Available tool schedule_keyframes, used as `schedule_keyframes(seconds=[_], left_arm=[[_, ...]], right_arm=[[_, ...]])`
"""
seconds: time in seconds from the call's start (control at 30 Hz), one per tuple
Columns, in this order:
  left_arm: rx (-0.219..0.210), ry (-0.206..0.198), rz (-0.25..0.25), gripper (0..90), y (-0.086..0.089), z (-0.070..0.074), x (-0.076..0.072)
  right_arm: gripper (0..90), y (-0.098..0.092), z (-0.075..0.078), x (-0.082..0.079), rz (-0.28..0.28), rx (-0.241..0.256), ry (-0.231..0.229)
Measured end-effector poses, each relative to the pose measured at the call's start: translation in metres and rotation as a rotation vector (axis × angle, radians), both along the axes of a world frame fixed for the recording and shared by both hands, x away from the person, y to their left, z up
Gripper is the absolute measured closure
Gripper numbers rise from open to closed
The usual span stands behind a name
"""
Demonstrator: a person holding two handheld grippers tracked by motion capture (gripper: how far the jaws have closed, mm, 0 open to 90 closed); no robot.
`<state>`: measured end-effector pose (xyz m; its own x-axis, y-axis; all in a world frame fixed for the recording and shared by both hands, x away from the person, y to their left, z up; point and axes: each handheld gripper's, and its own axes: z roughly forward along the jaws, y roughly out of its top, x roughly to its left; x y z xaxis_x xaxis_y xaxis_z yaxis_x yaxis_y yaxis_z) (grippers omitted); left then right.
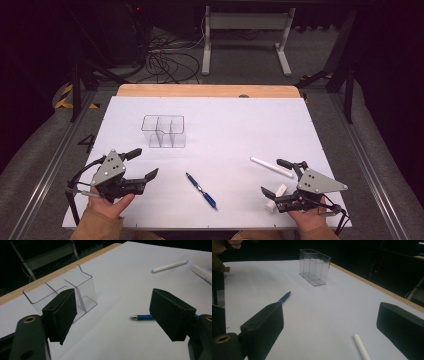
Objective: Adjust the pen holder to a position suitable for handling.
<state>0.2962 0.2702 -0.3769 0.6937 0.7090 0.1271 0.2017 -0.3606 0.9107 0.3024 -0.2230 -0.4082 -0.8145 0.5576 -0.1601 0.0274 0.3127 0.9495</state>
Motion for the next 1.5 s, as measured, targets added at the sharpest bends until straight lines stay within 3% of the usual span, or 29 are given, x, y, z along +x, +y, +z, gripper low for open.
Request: schedule_keyframes(seconds=[0.23,0.47,0.53,0.57,0.7,0.8,0.97,1.0,1.23,1.37,1.5], left_arm=[[-0.036,0.025,-0.026,23.6,0.001,0.004,0.011],[-0.01,0.008,-0.046,21.6,-0.001,0.012,0.016],[0.015,0.023,-0.052,20.3,-0.001,0.013,0.017],[-0.004,0.051,-0.08,18.2,0.001,0.014,0.019],[-0.021,0.067,-0.105,19.0,0.004,0.016,0.022],[-0.003,0.068,-0.127,23.6,0.004,0.02,0.024],[0.077,0.081,-0.114,34.2,0.001,0.027,0.035],[0.077,0.081,-0.114,34.4,0.001,0.027,0.035],[0.208,0.082,-0.088,33.8,-0.004,0.03,0.058],[0.222,0.09,-0.082,34.1,-0.003,0.031,0.067],[0.217,0.142,-0.076,34.8,-0.001,0.032,0.079]], right_arm=[[7.6,-0.004,-0.001,-0.005,-0.014,0.002,0.009],[7.6,-0.004,-0.002,-0.006,-0.012,0.001,0.015],[7.6,-0.002,-0.002,-0.006,-0.009,0.0,0.022],[7.6,-0.002,-0.002,-0.005,-0.004,-0.006,0.023],[7.8,0.0,-0.003,-0.005,0.002,-0.012,0.025],[8.0,0.0,-0.003,-0.005,0.006,-0.011,0.023],[8.2,0.001,-0.003,-0.005,0.014,-0.016,0.025],[8.2,0.001,-0.003,-0.006,0.015,-0.017,0.026],[8.3,0.002,-0.003,-0.006,0.025,-0.019,0.028],[8.3,0.003,-0.004,-0.006,0.028,-0.019,0.03],[8.3,0.003,-0.004,-0.006,0.033,-0.02,0.031]])
